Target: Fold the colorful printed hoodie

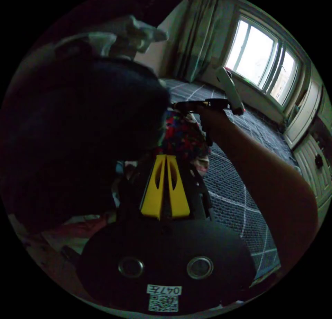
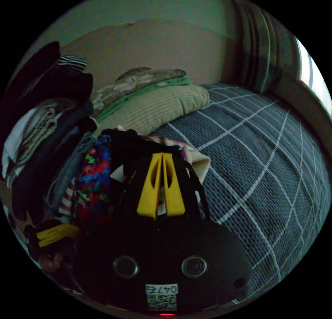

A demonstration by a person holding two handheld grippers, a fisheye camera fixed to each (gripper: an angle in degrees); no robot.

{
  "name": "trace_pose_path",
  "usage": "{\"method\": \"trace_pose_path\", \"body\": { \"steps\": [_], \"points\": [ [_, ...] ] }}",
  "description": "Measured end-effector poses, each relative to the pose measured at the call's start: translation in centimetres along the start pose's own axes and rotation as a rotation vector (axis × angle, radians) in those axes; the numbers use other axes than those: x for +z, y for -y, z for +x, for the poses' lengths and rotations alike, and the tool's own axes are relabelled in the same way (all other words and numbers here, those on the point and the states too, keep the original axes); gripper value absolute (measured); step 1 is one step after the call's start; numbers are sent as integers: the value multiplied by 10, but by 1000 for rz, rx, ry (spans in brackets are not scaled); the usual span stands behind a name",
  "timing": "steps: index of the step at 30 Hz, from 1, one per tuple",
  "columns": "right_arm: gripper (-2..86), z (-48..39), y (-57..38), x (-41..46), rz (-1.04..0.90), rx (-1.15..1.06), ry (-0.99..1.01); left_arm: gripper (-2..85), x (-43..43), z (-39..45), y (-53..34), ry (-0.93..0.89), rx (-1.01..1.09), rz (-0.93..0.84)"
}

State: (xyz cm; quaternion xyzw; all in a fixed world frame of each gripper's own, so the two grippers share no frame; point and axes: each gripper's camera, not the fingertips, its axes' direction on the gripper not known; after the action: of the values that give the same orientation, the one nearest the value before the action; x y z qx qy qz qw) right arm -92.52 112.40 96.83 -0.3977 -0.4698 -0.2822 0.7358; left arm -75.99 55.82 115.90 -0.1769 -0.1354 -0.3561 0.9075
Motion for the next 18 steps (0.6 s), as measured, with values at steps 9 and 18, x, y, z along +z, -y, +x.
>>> {"method": "trace_pose_path", "body": {
  "steps": [9,18],
  "points": [
    [-5,-45,-24,-70,161,-206,5,-10,-34,42,-13,38,32,196],
    [-5,-58,-67,-55,-213,-157,178,-10,-32,118,-20,102,162,152]
  ]
}}
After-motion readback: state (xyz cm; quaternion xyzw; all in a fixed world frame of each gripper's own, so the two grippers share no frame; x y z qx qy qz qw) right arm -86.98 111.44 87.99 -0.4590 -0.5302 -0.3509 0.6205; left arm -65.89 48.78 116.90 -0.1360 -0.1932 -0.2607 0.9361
